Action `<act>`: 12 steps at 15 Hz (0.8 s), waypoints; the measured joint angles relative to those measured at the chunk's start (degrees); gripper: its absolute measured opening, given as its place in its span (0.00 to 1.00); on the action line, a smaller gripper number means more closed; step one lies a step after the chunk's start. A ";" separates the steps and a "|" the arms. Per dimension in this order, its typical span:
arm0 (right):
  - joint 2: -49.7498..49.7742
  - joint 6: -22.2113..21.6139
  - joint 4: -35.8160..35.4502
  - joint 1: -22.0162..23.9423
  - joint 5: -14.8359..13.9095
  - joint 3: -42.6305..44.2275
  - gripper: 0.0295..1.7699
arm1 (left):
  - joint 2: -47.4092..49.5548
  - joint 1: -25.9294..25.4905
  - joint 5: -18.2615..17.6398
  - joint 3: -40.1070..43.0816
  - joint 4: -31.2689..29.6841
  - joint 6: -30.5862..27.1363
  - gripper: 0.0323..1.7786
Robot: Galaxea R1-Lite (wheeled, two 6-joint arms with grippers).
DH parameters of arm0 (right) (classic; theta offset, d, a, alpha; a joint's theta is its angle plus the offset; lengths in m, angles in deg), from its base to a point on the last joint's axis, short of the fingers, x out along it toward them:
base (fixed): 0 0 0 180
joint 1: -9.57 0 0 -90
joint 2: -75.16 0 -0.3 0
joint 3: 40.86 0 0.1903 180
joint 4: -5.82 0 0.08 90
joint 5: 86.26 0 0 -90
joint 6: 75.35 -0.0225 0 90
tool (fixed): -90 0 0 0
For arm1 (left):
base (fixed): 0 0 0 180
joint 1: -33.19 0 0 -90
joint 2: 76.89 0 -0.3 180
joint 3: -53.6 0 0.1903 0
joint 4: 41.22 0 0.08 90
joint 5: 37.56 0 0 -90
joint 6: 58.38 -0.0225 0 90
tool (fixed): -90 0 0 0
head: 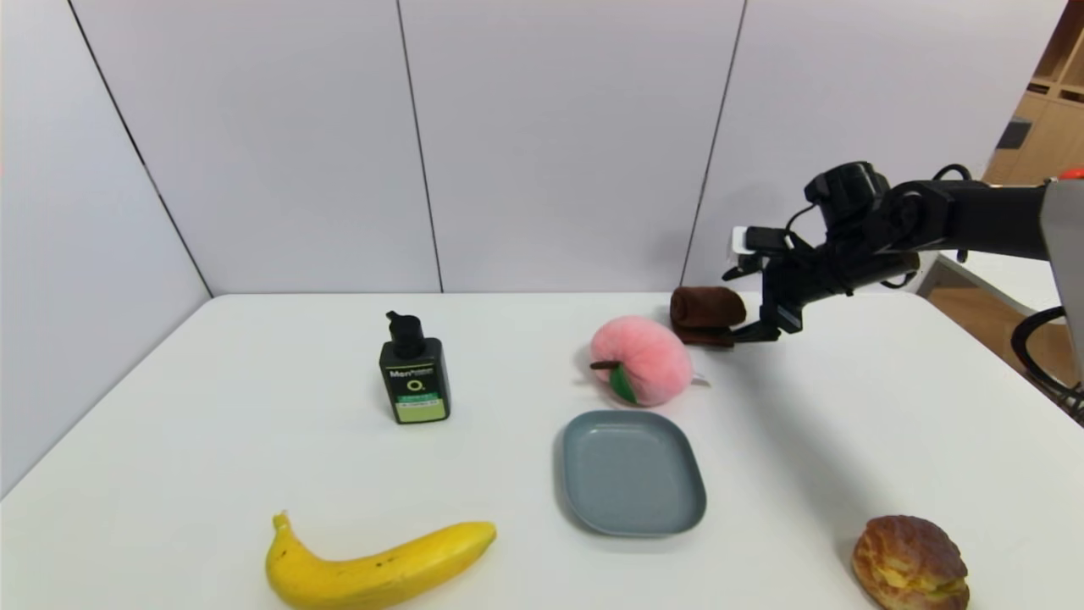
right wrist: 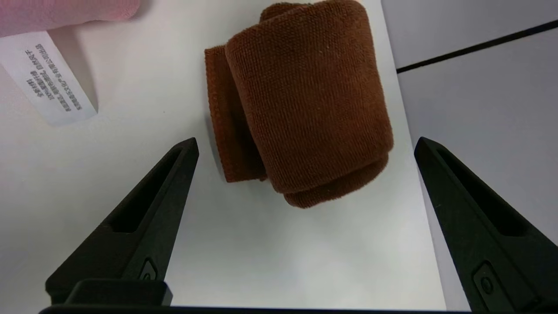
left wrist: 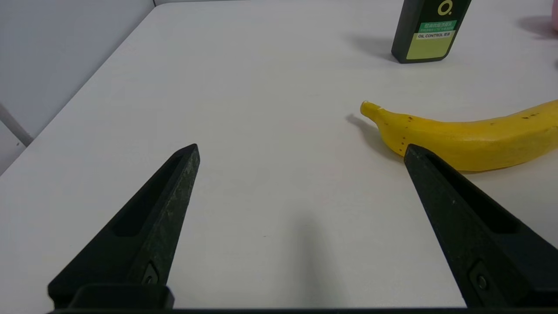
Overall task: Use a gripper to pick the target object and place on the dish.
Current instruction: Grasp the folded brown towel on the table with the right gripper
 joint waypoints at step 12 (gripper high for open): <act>-3.34 -0.16 -2.08 -2.84 0.48 0.00 0.97 | 0.00 0.00 0.00 0.00 0.00 0.00 0.95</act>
